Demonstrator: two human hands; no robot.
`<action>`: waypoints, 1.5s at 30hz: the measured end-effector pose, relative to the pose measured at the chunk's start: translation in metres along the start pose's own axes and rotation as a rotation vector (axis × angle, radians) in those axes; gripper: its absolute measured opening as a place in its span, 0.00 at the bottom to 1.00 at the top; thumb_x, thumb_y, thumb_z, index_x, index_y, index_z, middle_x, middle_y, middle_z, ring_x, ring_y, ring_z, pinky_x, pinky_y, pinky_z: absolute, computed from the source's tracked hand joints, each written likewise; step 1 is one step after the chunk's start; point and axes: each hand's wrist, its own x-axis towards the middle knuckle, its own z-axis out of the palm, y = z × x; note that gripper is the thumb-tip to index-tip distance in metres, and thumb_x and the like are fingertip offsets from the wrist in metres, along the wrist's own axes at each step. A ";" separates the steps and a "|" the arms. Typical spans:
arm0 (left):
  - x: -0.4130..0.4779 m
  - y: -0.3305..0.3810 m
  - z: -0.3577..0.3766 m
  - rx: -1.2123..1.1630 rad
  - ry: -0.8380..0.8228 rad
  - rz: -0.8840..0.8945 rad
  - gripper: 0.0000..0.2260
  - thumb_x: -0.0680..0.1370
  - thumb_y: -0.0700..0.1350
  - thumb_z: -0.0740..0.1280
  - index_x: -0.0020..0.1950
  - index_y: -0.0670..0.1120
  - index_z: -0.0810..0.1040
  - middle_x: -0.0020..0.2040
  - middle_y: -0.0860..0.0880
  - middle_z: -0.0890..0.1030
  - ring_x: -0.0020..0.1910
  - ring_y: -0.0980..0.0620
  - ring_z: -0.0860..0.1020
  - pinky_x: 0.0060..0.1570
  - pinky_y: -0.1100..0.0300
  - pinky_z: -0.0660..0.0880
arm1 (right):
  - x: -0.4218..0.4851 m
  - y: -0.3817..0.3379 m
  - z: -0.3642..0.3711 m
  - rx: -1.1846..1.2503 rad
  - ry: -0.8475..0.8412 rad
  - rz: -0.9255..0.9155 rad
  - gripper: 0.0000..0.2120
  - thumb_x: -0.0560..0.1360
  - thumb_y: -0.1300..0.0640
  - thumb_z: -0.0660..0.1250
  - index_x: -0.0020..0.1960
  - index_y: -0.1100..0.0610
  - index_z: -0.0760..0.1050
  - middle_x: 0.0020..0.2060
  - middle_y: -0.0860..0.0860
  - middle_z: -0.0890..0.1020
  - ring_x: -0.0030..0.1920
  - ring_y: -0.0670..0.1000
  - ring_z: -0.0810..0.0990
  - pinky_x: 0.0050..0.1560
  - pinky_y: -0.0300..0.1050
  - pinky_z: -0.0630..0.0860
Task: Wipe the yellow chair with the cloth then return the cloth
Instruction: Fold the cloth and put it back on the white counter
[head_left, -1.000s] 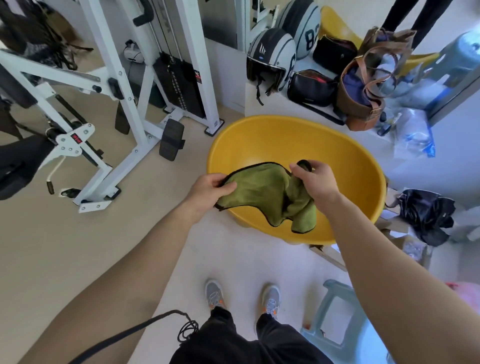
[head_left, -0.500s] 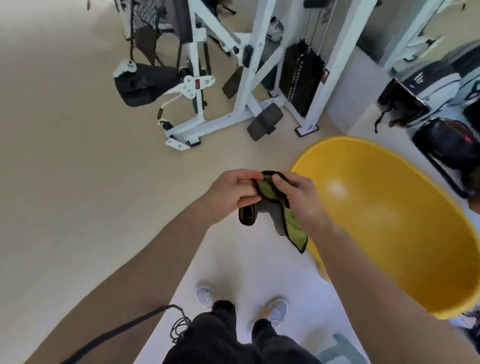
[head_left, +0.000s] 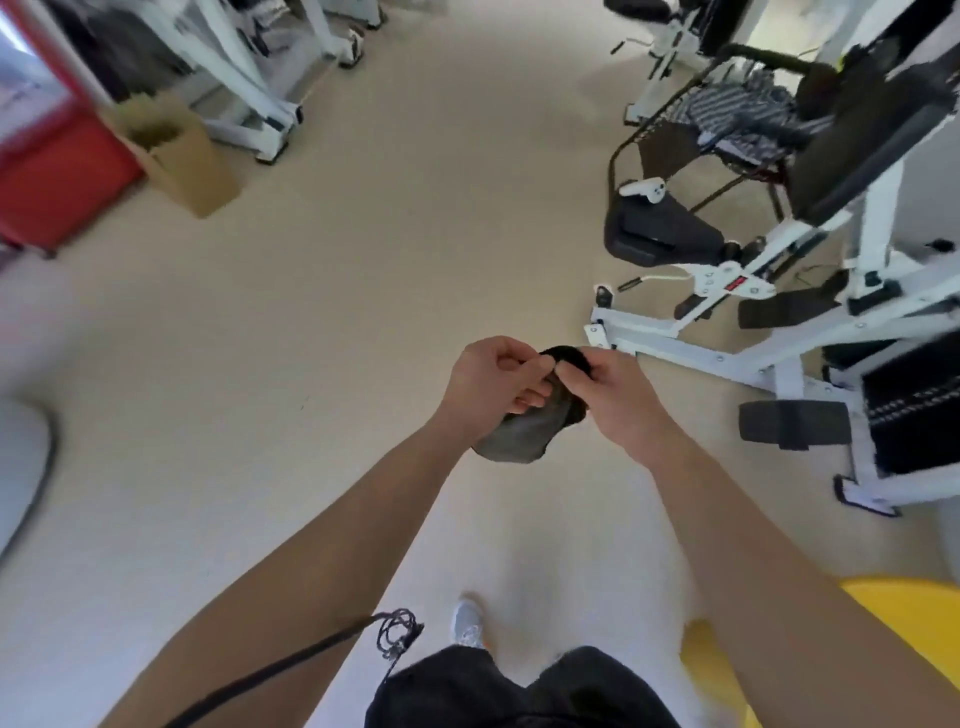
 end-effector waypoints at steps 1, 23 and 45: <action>0.003 -0.001 -0.024 0.122 0.089 0.054 0.09 0.74 0.54 0.72 0.43 0.50 0.80 0.33 0.51 0.84 0.33 0.52 0.81 0.36 0.59 0.76 | 0.021 -0.014 0.016 -0.016 -0.034 -0.035 0.09 0.80 0.56 0.66 0.46 0.58 0.81 0.35 0.53 0.79 0.34 0.45 0.75 0.35 0.42 0.73; 0.051 -0.026 -0.503 0.868 0.826 -0.246 0.08 0.77 0.54 0.70 0.54 0.58 0.84 0.48 0.60 0.85 0.44 0.54 0.82 0.44 0.56 0.77 | 0.477 -0.173 0.335 -0.064 -0.537 -0.207 0.28 0.70 0.38 0.68 0.45 0.66 0.74 0.34 0.53 0.72 0.37 0.51 0.70 0.38 0.53 0.71; 0.247 0.041 -0.942 -0.386 1.332 -0.236 0.08 0.74 0.42 0.69 0.52 0.49 0.76 0.46 0.44 0.83 0.43 0.46 0.84 0.39 0.50 0.84 | 0.618 -0.441 0.828 -0.089 -0.831 -0.145 0.11 0.76 0.50 0.68 0.41 0.56 0.82 0.35 0.50 0.84 0.38 0.51 0.81 0.37 0.44 0.75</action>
